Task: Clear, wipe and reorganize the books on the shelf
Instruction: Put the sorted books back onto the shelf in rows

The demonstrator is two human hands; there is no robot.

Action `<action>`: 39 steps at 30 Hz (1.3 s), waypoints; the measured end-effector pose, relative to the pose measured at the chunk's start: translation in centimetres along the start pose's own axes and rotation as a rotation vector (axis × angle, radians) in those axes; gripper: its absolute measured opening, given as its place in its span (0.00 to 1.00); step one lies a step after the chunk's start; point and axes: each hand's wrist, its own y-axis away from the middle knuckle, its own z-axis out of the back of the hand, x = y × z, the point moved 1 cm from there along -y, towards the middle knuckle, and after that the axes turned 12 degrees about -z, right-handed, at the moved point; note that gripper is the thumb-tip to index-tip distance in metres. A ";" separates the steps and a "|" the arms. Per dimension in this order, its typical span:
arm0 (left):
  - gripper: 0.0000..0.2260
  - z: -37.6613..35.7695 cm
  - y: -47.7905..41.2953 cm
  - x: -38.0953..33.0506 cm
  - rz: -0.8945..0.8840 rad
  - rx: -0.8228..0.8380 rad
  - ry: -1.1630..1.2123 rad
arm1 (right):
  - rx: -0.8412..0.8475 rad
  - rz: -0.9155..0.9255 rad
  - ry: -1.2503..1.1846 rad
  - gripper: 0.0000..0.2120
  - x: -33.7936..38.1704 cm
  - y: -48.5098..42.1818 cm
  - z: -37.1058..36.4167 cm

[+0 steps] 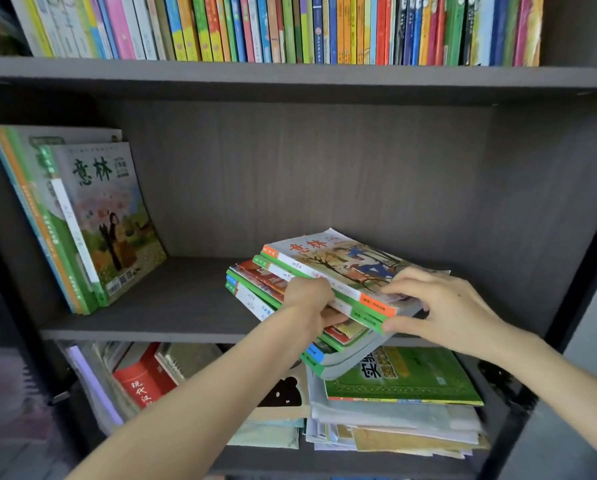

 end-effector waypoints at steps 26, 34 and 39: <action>0.07 12.6 8.6 -12.5 -0.085 -0.110 -0.100 | 0.051 0.060 0.137 0.35 14.0 0.3 3.2; 0.06 18.8 8.9 -11.1 -0.265 -0.218 -0.153 | -0.024 0.079 -0.296 0.20 22.1 -2.0 -4.8; 0.17 23.0 5.4 -9.1 -0.215 -0.416 -0.135 | -0.001 0.175 -0.278 0.26 26.4 -2.5 -8.8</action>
